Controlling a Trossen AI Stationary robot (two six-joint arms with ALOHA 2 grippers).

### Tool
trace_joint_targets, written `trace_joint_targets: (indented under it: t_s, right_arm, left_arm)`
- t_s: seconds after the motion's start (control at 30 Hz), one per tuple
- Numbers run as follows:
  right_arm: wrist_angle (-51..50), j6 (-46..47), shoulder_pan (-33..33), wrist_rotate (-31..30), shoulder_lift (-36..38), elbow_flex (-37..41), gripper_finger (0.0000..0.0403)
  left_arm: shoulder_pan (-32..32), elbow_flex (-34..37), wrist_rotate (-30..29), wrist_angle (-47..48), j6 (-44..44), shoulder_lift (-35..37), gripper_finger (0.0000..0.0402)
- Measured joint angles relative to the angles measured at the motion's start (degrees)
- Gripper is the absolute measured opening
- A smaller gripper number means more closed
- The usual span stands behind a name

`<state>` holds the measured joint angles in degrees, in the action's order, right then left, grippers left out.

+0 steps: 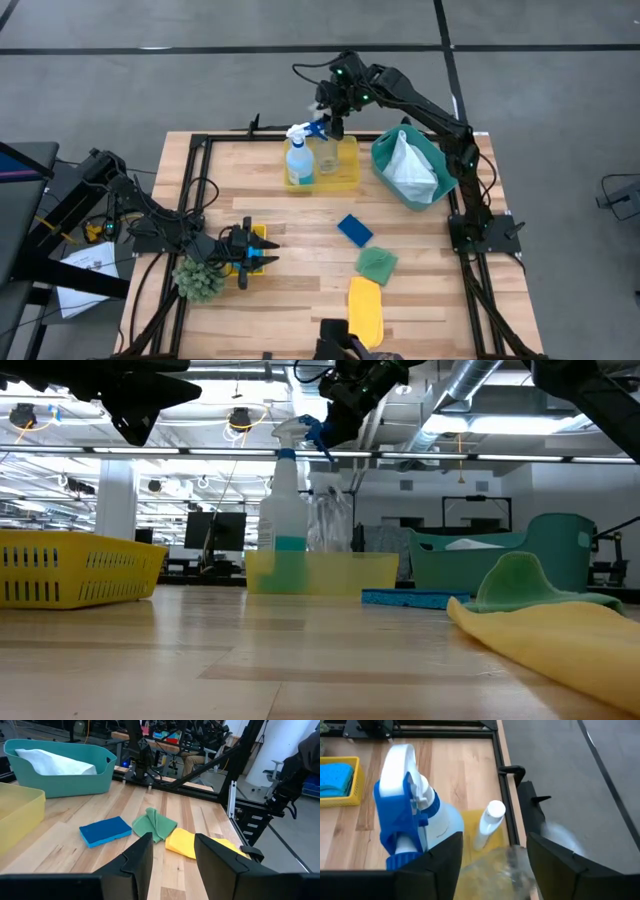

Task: Pick & Place Kitchen Items
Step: Put the blue sponge into the bottom yellow bin

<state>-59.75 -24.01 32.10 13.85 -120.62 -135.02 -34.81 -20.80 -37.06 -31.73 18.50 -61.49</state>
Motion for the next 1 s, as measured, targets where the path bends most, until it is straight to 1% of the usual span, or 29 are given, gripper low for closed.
trace_joint_targets:
  t_s: [0.33, 0.77, 1.0]
  right_arm:
    - [-0.1, 0.0, 0.3, -1.1, 0.0, 0.0, 0.0214]
    - [-0.2, 1.1, 1.3, -5.2, 0.0, 0.0, 0.0214]
    - [-0.3, 2.2, 1.8, -5.4, 0.0, 0.0, 0.0214]
  left_arm:
    - [0.0, 0.0, 0.0, 0.0, 0.0, 0.0, 0.0140]
    - [0.0, 0.0, 0.0, 0.1, 0.0, 0.0, 0.0140]
    - [0.0, 0.0, 0.0, 0.7, 0.0, 0.0, 0.0140]
